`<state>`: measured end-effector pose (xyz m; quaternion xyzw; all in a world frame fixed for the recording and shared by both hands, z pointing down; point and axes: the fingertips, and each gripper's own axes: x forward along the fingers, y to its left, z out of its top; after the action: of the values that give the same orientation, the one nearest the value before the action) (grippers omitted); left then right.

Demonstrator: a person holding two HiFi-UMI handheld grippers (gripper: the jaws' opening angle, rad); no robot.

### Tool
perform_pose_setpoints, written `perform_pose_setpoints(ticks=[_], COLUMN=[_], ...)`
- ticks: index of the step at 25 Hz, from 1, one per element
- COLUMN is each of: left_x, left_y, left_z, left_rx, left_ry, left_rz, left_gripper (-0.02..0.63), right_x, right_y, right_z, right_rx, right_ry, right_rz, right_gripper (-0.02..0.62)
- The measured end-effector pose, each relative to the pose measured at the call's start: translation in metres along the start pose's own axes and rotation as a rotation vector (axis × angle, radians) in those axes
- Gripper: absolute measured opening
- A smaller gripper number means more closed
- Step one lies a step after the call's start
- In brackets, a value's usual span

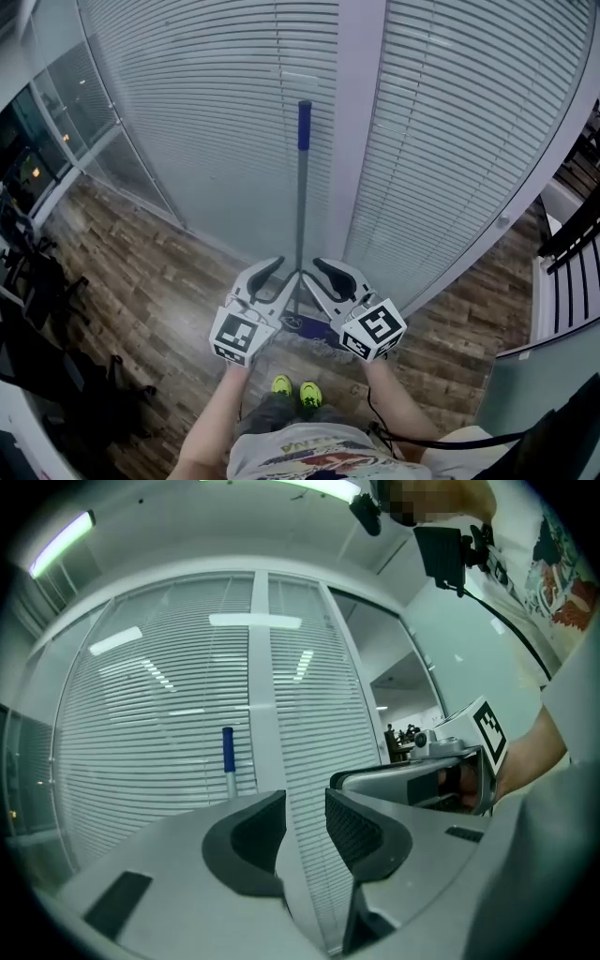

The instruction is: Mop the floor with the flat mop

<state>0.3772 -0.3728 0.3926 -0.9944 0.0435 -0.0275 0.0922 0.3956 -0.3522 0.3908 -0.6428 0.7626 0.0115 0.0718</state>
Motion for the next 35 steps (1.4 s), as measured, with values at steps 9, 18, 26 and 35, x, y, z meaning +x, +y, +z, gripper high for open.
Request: perform_pose_setpoints(ticks=[9,18,26,35], left_x=[0.063,0.137,0.21,0.25], left_y=[0.071,0.148,0.196,0.209], left_z=[-0.029,-0.049,-0.066,-0.086], left_rx=[-0.037,-0.043,-0.033,-0.029], left_ry=[0.064,0.074,0.094,0.106], left_rz=[-0.026,-0.104,-0.179,-0.265], left_gripper=[0.155,0.187,0.19,0.215], right_x=[0.069,0.145,0.193,0.218], right_y=[-0.065,-0.134,-0.2,-0.244], right_z=[-0.002,-0.004,-0.008,-0.02], right_rx=[-0.022,-0.061,-0.09,-0.088], right_ry=[0.061,0.082,0.118,0.139], right_rz=[-0.052,-0.149,-0.247,-0.332], right_gripper=[0.103,0.123,0.13,0.133])
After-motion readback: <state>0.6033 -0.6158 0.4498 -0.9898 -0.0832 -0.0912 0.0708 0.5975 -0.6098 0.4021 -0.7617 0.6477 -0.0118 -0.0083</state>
